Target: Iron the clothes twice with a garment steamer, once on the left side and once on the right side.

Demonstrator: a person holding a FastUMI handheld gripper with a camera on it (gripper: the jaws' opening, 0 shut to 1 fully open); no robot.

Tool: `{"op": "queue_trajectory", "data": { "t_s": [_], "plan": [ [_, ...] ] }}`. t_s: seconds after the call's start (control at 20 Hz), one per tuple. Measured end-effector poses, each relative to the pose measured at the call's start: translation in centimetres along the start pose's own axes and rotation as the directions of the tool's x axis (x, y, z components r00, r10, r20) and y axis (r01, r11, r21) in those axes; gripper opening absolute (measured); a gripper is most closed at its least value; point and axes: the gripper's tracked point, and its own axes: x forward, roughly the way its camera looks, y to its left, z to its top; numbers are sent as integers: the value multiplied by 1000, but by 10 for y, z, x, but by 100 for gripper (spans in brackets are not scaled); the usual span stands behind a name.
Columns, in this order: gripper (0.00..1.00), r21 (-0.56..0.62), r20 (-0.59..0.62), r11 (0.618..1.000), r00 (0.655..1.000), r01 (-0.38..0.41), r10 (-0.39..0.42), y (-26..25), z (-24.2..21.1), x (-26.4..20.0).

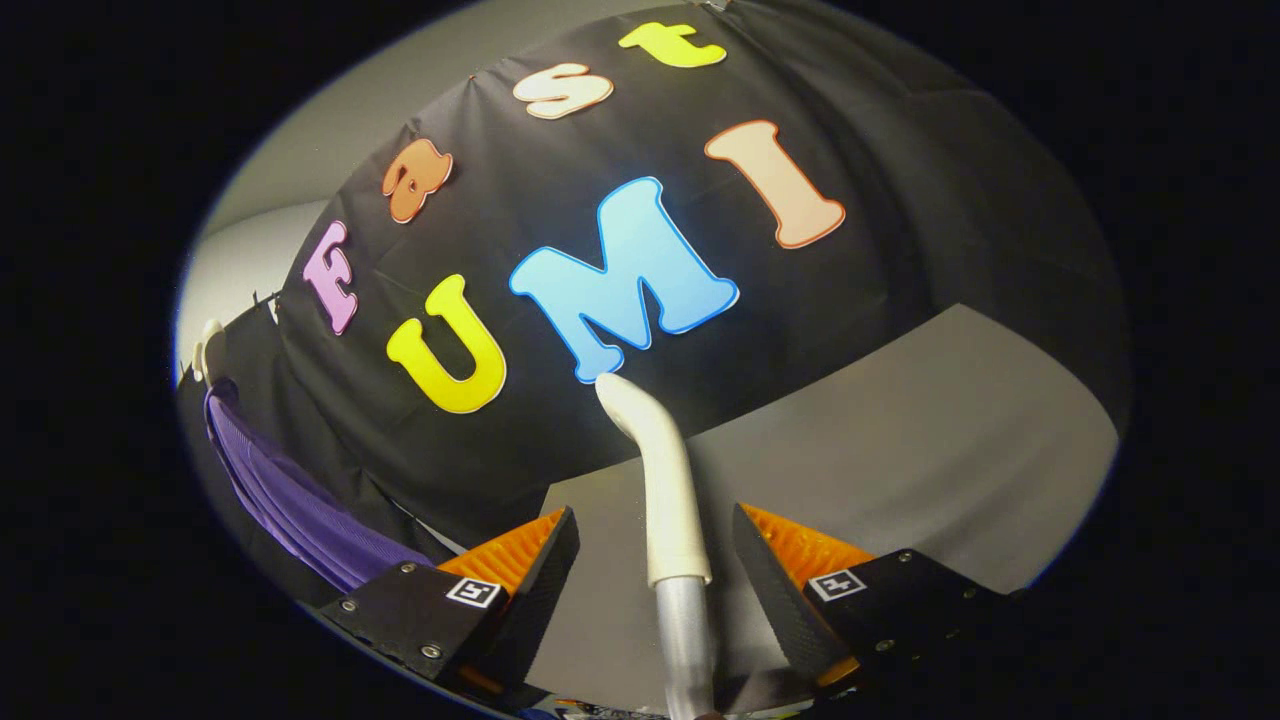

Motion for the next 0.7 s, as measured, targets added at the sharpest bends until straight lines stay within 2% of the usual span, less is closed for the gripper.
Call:
{"op": "queue_trajectory", "data": {
  "t_s": [0.2, 0.4, 0.5, 0.6, 0.7],
  "plan": [
    [95, 70, -96, 998, 995, -6, 12, -13, -6, 33],
    [94, 165, -201, 986, 978, -25, 59, -11, -22, 54],
    [91, 201, -210, 979, 975, -36, 79, -6, -22, 63],
    [84, 251, -250, 967, 963, -41, 105, -1, -28, 68],
    [69, 288, -284, 957, 952, -30, 116, 0, -35, 73]
  ]
}}
